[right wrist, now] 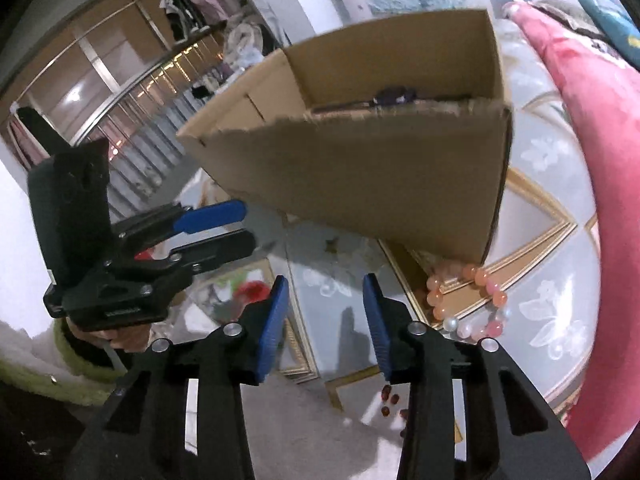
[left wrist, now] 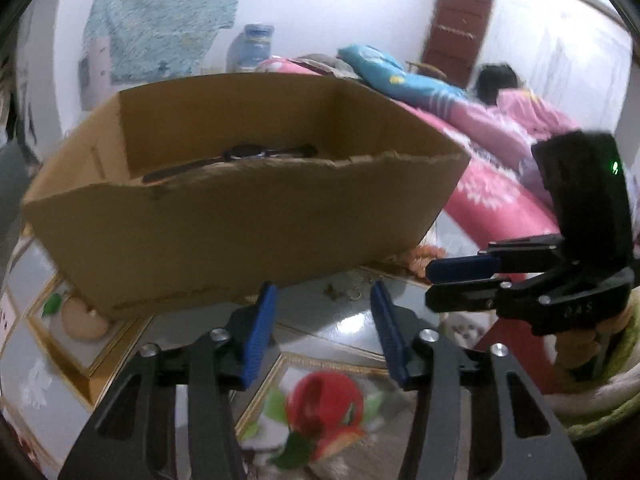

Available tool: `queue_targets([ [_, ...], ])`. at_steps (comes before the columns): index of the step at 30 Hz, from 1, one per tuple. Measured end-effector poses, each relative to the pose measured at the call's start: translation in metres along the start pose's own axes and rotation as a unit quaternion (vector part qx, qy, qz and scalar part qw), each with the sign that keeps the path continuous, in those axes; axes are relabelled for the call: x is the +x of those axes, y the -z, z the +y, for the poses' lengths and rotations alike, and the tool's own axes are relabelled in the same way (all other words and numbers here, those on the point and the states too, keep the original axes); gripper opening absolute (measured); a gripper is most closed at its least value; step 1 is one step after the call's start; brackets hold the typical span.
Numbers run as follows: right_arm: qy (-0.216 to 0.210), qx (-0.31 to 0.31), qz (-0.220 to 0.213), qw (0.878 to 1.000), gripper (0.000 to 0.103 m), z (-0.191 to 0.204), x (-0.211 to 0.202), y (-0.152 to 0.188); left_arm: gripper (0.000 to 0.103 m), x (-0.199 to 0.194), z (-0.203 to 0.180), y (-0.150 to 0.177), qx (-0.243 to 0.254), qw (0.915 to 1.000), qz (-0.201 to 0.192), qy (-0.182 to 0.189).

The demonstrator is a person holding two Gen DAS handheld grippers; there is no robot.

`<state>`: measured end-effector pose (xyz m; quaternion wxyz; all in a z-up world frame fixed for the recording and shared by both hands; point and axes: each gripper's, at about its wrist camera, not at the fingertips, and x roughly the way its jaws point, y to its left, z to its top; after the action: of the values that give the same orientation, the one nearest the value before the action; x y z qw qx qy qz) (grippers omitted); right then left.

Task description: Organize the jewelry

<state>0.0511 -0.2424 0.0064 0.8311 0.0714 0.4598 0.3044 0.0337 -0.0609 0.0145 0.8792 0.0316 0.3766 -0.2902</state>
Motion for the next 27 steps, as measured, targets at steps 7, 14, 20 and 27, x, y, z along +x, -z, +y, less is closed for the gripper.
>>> queue_targets([
  [7, -0.027, 0.011, 0.006, 1.0, 0.032, -0.006, 0.018, -0.004, 0.023, 0.044, -0.014, 0.0, 0.077, 0.9963, 0.038, -0.007],
  [14, -0.042, 0.023, 0.008, 0.999, 0.031, -0.015, 0.022, -0.002, 0.019, 0.062, -0.021, -0.002, 0.128, 0.9903, 0.054, -0.012],
  [20, -0.053, 0.024, 0.006, 0.998, 0.031, -0.018, 0.02, 0.001, 0.017, 0.064, -0.016, -0.006, 0.123, 0.9909, 0.055, -0.004],
  [27, -0.059, 0.032, -0.002, 0.998, 0.031, -0.03, 0.013, 0.008, 0.01, 0.057, -0.003, -0.003, 0.109, 0.9927, 0.05, 0.003],
])
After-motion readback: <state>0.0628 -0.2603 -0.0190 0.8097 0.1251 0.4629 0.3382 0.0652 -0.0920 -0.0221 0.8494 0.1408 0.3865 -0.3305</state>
